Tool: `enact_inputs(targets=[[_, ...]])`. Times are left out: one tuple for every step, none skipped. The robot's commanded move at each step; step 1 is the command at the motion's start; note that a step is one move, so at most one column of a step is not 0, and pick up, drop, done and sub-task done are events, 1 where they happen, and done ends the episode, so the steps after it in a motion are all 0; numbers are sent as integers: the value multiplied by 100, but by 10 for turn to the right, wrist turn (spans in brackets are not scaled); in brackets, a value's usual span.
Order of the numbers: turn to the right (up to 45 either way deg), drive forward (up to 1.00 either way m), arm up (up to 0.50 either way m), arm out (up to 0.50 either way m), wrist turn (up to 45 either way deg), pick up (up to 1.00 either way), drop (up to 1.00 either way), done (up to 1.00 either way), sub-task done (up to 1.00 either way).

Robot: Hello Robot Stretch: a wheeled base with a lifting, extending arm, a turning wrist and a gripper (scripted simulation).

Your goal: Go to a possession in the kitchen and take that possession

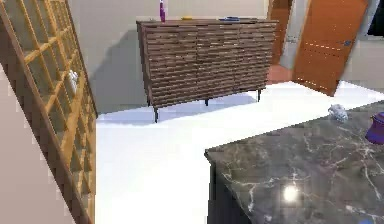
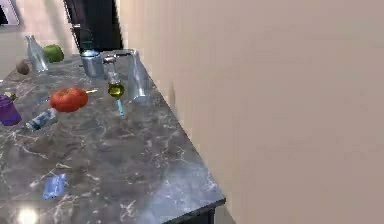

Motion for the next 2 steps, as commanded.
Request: enact_inputs(targets=[[-330,0,0,0,0,0,0,0,0],[0,0,50,0,0,0,0,0,0]])
